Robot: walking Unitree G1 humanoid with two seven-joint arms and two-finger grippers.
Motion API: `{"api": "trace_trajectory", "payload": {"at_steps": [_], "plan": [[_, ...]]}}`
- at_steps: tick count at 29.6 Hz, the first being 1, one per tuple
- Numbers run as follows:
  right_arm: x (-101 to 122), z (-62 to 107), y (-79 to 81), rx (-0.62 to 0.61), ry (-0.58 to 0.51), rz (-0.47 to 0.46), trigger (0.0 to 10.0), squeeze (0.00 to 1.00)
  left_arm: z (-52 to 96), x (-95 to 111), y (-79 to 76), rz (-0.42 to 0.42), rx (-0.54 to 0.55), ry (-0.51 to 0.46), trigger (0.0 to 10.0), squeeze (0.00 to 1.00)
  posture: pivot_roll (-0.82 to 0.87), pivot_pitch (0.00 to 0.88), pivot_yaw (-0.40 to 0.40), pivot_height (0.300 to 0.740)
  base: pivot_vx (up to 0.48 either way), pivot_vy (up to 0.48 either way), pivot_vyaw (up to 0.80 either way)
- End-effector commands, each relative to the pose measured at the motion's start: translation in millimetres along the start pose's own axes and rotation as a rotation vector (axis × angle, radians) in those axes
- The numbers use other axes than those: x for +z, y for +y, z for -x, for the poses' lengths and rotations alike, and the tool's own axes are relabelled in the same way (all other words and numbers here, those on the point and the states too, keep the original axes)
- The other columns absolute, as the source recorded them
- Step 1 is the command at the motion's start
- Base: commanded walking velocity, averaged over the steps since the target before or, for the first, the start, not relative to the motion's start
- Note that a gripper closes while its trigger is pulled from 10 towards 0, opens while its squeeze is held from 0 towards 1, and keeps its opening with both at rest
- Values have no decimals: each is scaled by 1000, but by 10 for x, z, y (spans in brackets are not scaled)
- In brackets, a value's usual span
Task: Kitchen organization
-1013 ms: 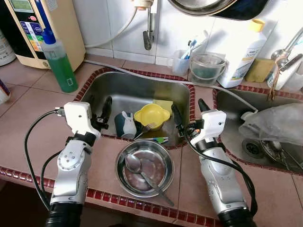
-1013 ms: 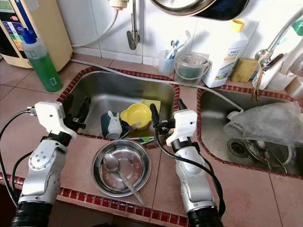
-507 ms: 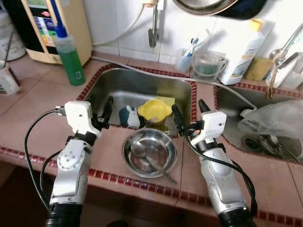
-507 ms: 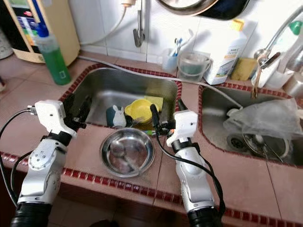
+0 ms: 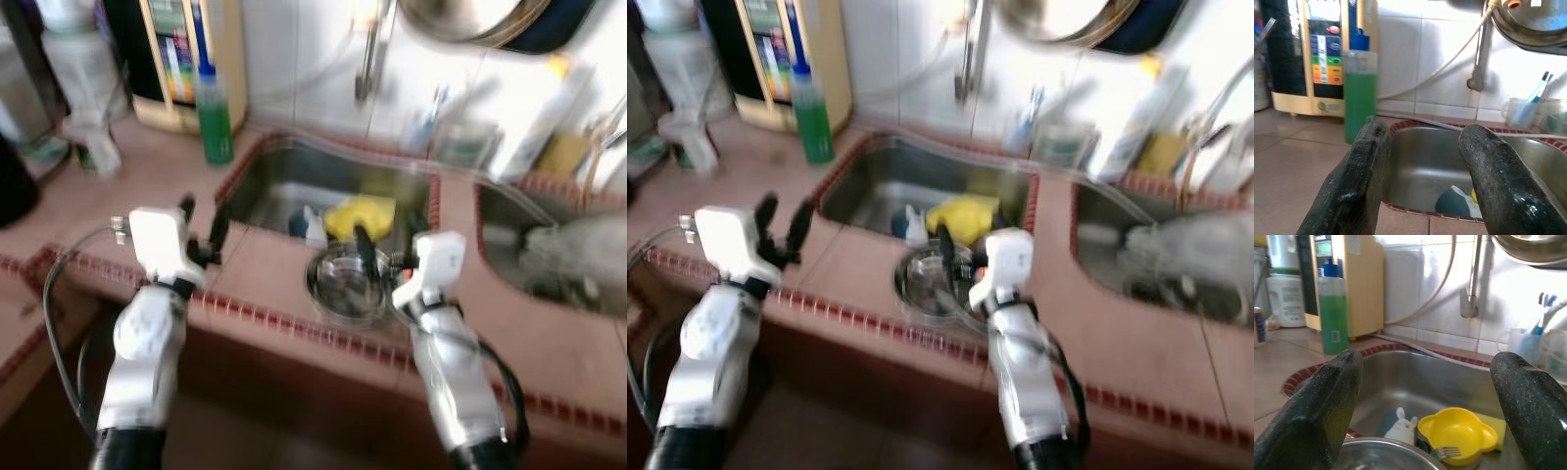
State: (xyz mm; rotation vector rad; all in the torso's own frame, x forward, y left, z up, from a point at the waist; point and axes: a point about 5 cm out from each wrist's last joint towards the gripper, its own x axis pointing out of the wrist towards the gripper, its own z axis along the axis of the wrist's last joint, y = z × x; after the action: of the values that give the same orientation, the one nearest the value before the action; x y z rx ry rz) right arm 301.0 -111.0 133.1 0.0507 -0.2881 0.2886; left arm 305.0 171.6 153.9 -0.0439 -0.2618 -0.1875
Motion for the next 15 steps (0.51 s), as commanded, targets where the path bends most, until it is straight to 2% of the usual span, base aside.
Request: {"api": "trace_trajectory", "payload": {"at_steps": [1, 12, 15], "plan": [[14, 10, -59, -13, -5, 15, 10000, 0, -23, 30, -57, 6, -26, -11, 10000, 0, 51, 28, -3, 740, 0, 0, 0], [12, 19, -73, -12, 0, 20, 10000, 0, 2, 28, -58, -12, -41, -10, 10000, 0, 50, 44, -6, 740, 0, 0, 0], [13, 19, -79, -12, 1, 21, 10000, 0, 7, 31, -67, -1, -43, -12, 10000, 0, 51, 48, -8, 740, 0, -285, 0]]}}
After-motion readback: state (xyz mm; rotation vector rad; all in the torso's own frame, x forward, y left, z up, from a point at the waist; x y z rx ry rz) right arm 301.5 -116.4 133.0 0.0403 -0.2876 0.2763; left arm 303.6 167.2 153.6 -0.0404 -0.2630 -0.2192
